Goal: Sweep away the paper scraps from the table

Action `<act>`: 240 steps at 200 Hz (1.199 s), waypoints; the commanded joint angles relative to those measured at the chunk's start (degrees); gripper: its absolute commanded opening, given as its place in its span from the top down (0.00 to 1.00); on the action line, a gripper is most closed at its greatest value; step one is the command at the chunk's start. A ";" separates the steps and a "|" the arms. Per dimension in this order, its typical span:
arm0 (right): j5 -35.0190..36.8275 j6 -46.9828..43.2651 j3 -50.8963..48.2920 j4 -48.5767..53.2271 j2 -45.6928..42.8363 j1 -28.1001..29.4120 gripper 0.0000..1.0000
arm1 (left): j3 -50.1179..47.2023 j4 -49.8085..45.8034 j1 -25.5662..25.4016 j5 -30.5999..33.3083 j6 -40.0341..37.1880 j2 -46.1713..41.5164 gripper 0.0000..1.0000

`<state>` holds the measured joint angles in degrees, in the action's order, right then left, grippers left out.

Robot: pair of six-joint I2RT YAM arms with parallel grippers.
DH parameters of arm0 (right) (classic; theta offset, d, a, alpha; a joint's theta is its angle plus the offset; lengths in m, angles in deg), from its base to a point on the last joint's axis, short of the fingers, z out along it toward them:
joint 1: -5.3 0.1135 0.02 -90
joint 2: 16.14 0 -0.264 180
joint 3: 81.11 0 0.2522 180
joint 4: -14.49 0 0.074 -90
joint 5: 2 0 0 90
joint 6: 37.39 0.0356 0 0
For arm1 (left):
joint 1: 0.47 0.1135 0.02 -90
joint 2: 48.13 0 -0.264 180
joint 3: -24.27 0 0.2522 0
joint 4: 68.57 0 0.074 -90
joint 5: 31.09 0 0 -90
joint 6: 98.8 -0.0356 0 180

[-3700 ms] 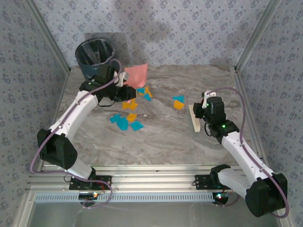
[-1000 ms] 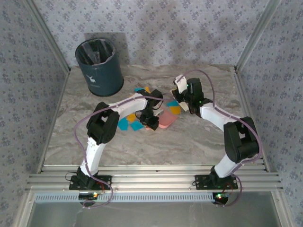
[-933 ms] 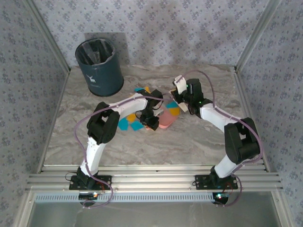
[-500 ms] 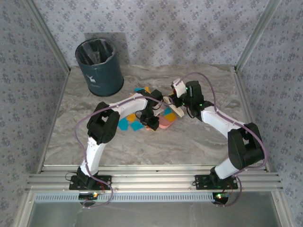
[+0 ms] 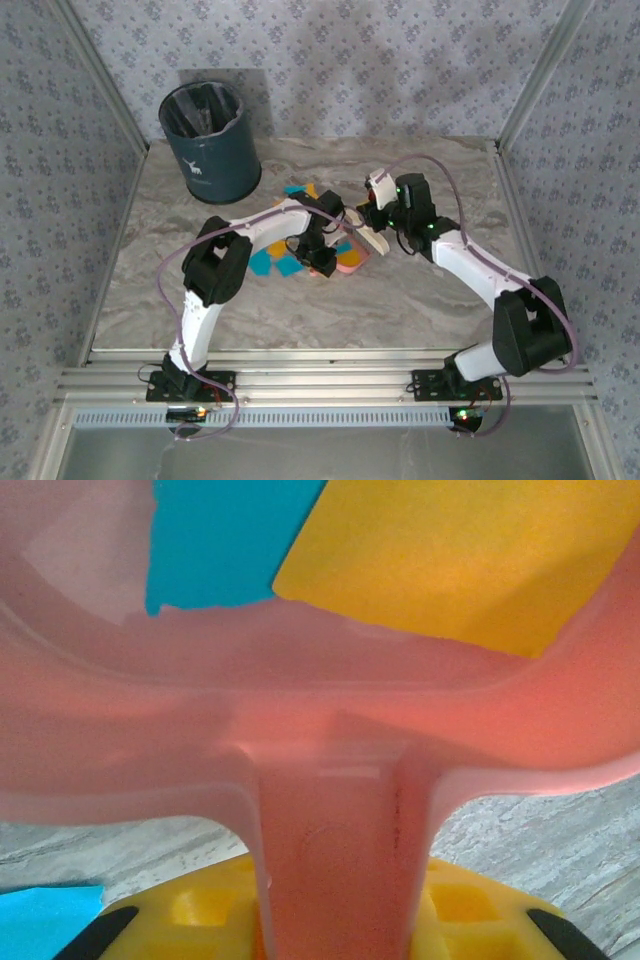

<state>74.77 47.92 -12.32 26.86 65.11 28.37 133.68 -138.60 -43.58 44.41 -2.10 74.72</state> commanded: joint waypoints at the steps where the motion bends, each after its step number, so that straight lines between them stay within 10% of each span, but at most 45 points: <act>1: 0.96 3.37 -0.44 -0.23 -4.48 0.02 1.00 | -2.40 1.71 -0.61 -0.15 0.61 -3.08 1.00; 78: 14.12 9.65 -3.40 1.66 -12.86 -5.43 1.00 | -9.54 6.60 -0.72 4.50 1.73 -14.95 1.00; 240: -2.90 20.93 14.25 -0.62 8.72 -2.03 1.00 | -23.48 1.69 8.75 9.54 4.38 -38.39 1.00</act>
<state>76.93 61.98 -2.55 27.17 71.50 24.77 112.15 -134.30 -37.00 52.89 1.40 41.37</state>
